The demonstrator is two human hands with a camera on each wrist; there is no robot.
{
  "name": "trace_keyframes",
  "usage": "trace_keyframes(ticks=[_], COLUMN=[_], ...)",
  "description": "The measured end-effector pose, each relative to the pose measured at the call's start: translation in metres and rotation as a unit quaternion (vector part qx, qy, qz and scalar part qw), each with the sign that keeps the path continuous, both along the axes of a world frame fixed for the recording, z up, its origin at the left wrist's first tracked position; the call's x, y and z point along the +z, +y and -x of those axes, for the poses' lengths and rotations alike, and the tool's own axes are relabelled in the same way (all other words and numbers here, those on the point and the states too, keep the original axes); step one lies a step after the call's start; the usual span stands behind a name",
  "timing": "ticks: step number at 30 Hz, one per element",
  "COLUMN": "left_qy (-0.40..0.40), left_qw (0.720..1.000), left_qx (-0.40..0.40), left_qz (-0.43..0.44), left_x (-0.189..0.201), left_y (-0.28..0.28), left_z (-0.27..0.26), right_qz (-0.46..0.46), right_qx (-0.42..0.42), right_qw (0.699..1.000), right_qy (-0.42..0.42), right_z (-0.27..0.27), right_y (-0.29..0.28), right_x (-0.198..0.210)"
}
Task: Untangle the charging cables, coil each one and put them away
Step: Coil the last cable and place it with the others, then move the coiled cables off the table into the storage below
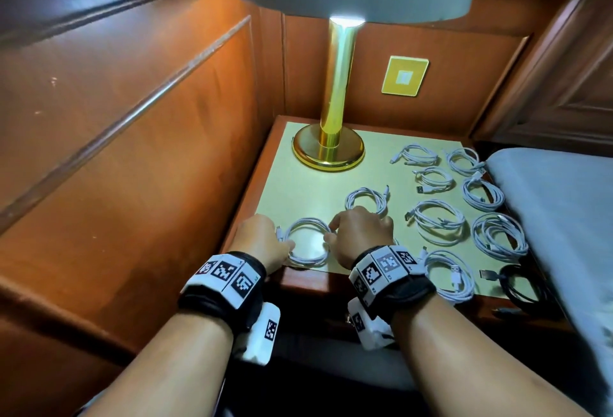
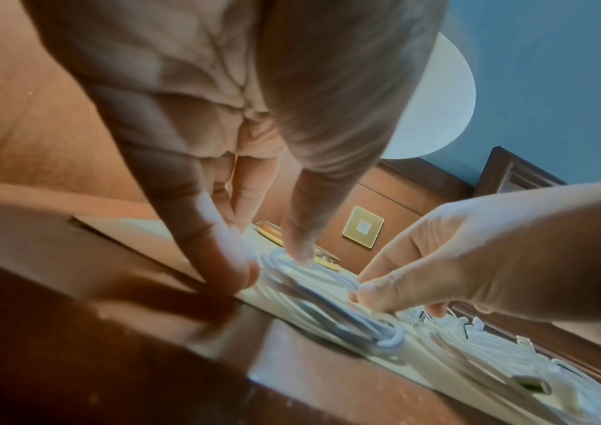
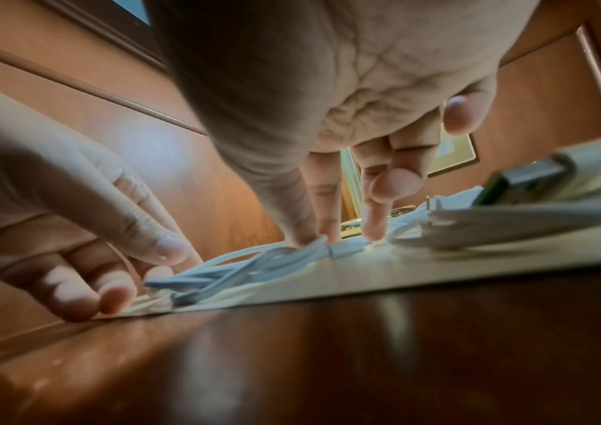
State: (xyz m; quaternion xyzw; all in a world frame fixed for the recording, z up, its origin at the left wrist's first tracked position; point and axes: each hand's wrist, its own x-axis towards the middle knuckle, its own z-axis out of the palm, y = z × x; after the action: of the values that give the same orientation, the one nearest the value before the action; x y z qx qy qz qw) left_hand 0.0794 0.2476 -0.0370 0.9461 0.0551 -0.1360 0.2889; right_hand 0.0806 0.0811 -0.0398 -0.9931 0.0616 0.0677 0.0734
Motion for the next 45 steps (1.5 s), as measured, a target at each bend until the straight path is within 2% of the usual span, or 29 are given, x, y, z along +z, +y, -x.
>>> trace_keyframes(ticks=[6,14,19,23,27,33,37,45], left_qy=[-0.017,-0.037,-0.127,-0.171,-0.183,-0.180,-0.195,-0.127], left_qw=[1.000,0.999,0.990,0.982,0.979,0.973,0.966,0.976], left_qx=[-0.010,-0.002,0.019,-0.012,-0.065,-0.135,-0.151,-0.172], left_qz=[-0.020,0.010,0.052,0.073,0.064,0.061,0.079,0.049], left_x=[0.001,-0.006,0.004,0.014,0.018,0.018,0.018,0.006], left_y=[0.001,0.002,-0.002,-0.014,-0.029,-0.040,-0.045,-0.056], left_z=[0.001,0.001,0.006,0.027,0.058,0.106,0.135,0.167], right_qz=[0.001,-0.043,-0.067,-0.112,-0.140,-0.087,-0.086,-0.132], right_qx=[-0.001,-0.008,-0.010,-0.021,-0.036,-0.036,-0.050,-0.064], right_qw=[1.000,0.999,0.998,0.993,0.989,0.995,0.995,0.989], right_qy=[0.010,0.009,-0.017,-0.042,-0.039,0.018,0.012,-0.022], right_z=[0.003,0.007,0.023,0.051,0.094,0.170,0.208,0.241], right_y=[-0.002,-0.005,-0.014,-0.029,-0.050,-0.079,-0.098,-0.120], right_x=[-0.001,0.001,0.014,0.028,0.036,0.039,0.053,0.063])
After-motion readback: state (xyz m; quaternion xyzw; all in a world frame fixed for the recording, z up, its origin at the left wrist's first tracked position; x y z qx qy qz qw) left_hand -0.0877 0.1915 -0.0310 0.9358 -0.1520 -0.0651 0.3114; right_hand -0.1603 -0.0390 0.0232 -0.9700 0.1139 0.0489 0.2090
